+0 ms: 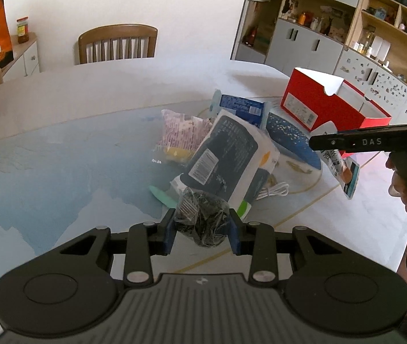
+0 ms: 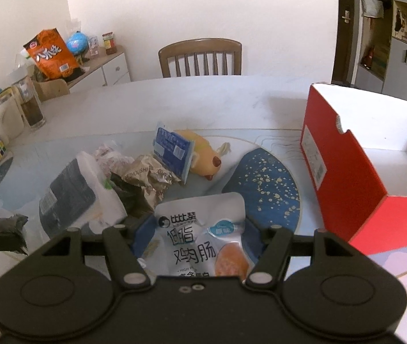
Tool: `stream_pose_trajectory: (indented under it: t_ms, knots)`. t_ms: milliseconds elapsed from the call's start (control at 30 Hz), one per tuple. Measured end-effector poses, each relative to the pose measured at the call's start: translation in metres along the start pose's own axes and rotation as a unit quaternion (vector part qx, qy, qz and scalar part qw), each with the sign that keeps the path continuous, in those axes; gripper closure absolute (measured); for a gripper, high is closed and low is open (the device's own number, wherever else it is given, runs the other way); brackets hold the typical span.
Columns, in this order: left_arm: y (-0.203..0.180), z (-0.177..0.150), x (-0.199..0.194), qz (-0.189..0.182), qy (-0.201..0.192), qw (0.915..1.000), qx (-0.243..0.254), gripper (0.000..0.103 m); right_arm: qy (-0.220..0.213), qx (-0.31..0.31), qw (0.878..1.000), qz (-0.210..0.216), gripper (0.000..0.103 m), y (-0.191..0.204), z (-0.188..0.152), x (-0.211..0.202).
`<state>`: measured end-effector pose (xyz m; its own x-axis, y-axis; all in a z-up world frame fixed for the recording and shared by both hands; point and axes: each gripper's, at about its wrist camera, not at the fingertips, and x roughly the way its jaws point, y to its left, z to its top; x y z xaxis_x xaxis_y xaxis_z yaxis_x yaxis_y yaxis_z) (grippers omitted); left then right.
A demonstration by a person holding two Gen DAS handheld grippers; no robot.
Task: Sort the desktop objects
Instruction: 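Lift the black bag and white pouch and carry both toward the red shoebox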
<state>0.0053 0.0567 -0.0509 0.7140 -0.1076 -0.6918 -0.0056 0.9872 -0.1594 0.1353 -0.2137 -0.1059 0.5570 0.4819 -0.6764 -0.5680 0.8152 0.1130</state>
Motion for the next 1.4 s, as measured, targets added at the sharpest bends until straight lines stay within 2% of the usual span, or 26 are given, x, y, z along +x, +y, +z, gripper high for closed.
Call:
stream_pose_trajectory:
  t_ms: [333, 733, 1400]
  knots:
    - [-0.003, 0.011, -0.018, -0.006, -0.017, 0.9998, 0.010, 0.068, -0.024, 0.015, 1.000, 0.002, 0.037, -0.002, 0.008, -0.026]
    - [-0.021, 0.039, -0.025, -0.030, -0.036, 0.9985, 0.028, 0.068, -0.042, 0.030, 0.999, 0.000, 0.037, -0.013, 0.022, -0.049]
    - [-0.076, 0.083, 0.009, -0.083, -0.040, 0.9938, 0.061, 0.068, -0.059, 0.050, 0.997, -0.026, 0.037, -0.066, 0.047, -0.075]
